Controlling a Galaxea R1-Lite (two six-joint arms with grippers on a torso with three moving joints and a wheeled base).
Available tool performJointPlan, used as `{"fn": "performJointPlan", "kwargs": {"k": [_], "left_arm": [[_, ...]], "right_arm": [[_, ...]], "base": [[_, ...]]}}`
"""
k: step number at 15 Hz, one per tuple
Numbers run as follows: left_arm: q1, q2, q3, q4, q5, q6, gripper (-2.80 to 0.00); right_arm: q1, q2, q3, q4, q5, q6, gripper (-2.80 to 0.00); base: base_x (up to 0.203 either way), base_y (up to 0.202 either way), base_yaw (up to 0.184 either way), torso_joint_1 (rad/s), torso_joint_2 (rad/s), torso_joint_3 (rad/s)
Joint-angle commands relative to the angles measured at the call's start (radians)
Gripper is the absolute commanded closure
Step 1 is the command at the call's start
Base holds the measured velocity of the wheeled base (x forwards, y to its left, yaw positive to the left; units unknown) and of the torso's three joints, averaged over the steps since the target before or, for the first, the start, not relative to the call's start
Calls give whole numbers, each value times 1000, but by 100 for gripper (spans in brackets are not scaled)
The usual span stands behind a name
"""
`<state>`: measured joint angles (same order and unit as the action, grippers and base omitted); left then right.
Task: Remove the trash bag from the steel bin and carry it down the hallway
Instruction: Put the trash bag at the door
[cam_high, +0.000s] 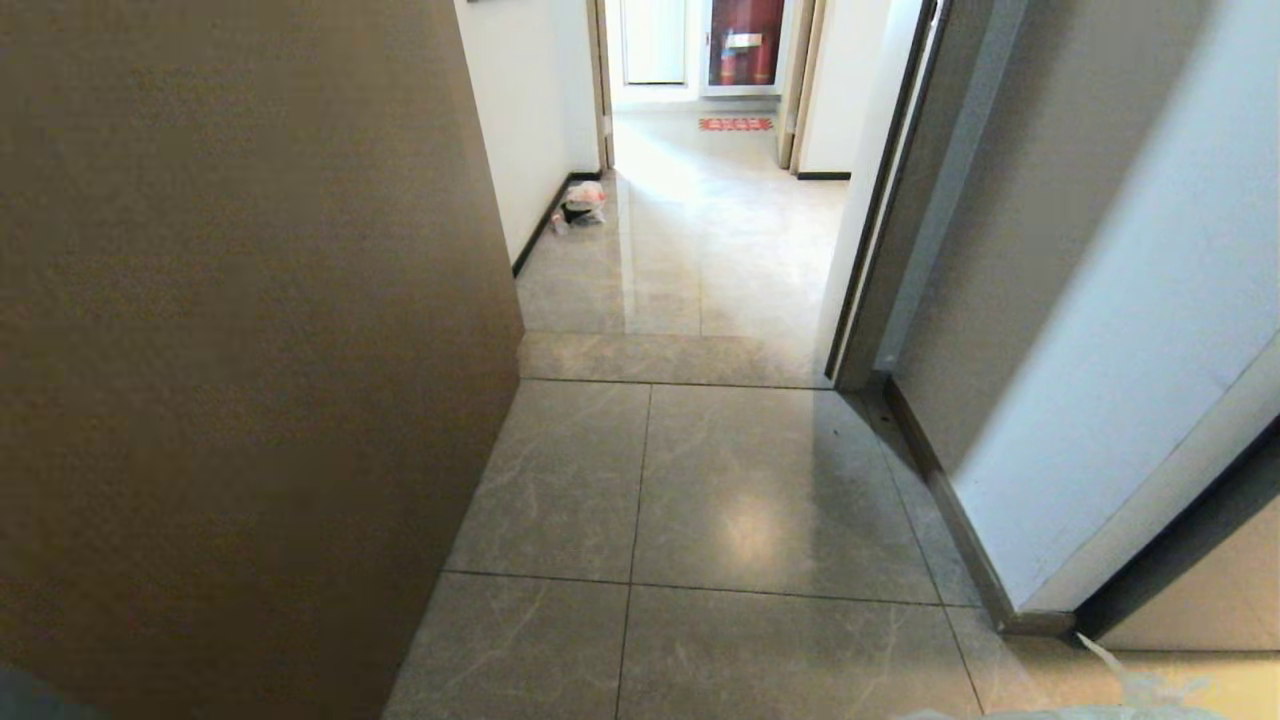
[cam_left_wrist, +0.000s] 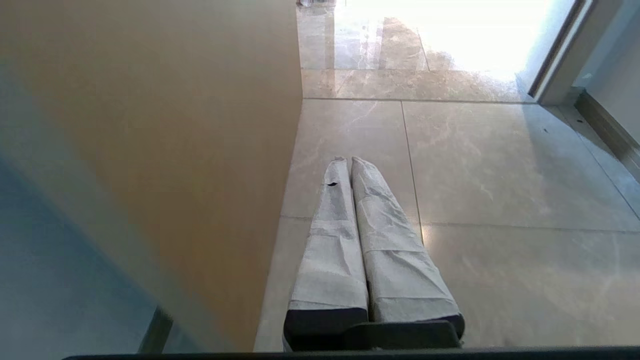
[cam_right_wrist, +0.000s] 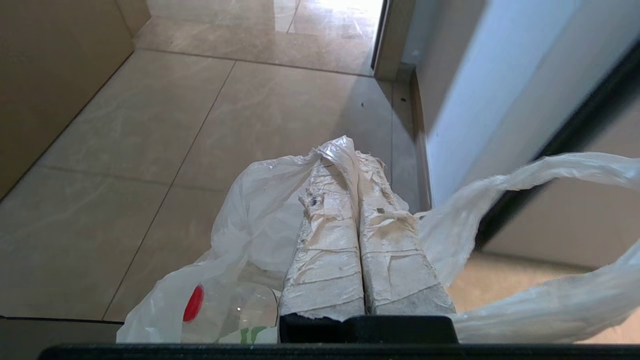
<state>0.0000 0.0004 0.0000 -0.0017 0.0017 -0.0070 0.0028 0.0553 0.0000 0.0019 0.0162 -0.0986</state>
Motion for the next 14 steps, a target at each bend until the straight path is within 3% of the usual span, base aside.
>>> {"fn": "performJointPlan", "kwargs": {"k": [1,14], "left_arm": [[0,-2,1,0,1,-1,0],[0,-2,2,0,1,-1,0]], "right_arm": [[0,1,1,0,1,-1,0],[0,1,0,0,0,-1,0]], "base": [[189,0,0,2,5,0],[194,0,1,2,1,2]]}}
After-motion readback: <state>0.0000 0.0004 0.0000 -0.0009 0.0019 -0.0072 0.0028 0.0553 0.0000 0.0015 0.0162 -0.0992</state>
